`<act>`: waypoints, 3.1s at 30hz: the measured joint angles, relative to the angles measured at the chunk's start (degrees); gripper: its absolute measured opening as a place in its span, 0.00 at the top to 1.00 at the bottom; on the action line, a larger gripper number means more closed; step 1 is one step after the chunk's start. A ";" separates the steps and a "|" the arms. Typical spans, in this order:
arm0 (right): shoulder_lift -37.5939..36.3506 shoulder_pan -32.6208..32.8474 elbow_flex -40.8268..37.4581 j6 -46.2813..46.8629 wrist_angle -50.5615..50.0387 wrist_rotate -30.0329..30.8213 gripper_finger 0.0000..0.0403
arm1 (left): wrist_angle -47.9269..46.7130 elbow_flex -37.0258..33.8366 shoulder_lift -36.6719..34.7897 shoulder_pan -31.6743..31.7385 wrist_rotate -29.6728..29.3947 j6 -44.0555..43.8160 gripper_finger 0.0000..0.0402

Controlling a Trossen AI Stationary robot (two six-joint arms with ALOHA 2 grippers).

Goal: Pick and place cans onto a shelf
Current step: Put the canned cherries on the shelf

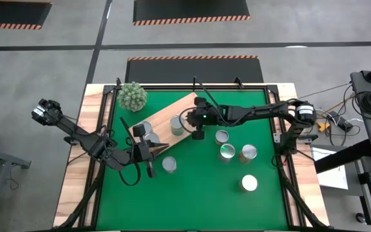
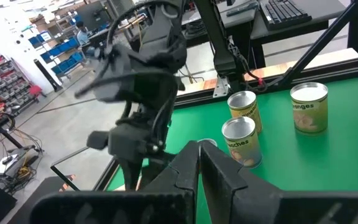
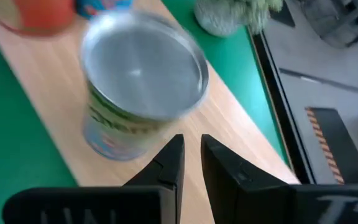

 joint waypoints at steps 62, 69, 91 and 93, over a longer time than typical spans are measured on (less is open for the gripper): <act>-0.20 0.80 2.99 -0.32 0.05 -1.55 0.89 | 0.91 0.00 0.00 0.26 0.04 0.42 1.00; -0.04 2.26 2.97 1.24 -2.03 -3.71 0.89 | 0.91 0.00 0.00 0.26 0.04 0.42 1.00; -0.78 5.02 8.06 -4.36 -0.32 -3.54 0.89 | 0.91 0.00 0.00 0.26 0.04 0.42 1.00; -0.61 4.76 8.06 -4.45 1.60 -5.28 0.89 | 0.93 0.00 0.00 0.26 0.04 0.42 1.00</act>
